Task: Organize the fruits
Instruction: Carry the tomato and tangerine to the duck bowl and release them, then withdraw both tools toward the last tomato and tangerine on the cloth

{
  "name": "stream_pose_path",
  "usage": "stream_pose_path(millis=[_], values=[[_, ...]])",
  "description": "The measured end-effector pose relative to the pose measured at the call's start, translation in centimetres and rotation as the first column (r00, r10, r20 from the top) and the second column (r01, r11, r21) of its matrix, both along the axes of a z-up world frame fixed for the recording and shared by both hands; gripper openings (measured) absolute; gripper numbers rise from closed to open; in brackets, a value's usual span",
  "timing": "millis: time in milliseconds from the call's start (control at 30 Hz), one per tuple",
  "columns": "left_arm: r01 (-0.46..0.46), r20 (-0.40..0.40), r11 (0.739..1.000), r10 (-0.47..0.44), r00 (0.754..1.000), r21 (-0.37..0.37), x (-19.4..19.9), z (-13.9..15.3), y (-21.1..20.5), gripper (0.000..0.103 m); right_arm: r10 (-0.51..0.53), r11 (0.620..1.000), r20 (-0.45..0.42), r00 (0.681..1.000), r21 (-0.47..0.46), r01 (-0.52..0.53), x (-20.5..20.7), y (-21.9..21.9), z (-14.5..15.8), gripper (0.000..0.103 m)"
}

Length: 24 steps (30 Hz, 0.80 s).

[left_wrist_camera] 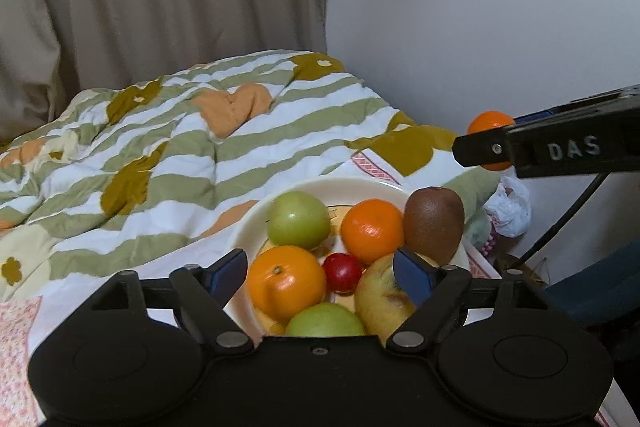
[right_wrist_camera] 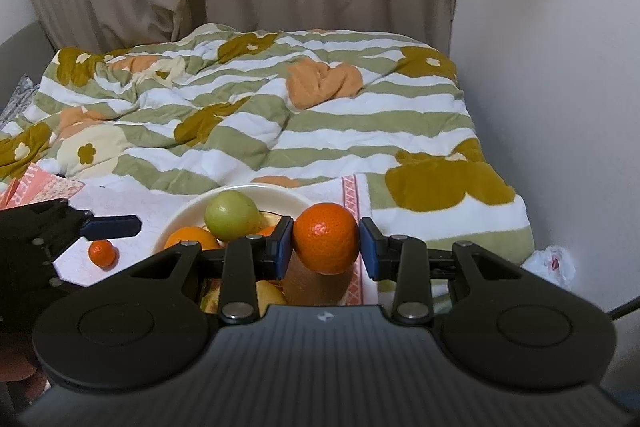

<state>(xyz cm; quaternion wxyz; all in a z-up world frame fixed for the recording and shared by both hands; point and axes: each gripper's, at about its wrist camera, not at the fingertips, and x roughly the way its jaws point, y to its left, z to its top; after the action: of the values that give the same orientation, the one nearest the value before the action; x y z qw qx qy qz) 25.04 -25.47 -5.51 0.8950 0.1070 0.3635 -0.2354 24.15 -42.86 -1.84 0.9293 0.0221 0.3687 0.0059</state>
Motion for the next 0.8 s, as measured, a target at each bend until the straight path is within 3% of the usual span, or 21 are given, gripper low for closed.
stream_pose_path(millis=[167, 800], values=[[-0.070, 0.013, 0.997, 0.070, 0.997, -0.014, -1.2, 1.0, 2.5, 0.093, 0.054, 0.999, -0.001, 0.999, -0.003, -0.054, 0.7, 1.5, -0.1, 0.050], [-0.294, 0.051, 0.955, 0.295, 0.954, -0.038, -5.1, 2.4, 9.8, 0.094, 0.199, 0.980, -0.042, 0.979, -0.013, -0.200, 4.6, 6.9, -5.9, 0.051]])
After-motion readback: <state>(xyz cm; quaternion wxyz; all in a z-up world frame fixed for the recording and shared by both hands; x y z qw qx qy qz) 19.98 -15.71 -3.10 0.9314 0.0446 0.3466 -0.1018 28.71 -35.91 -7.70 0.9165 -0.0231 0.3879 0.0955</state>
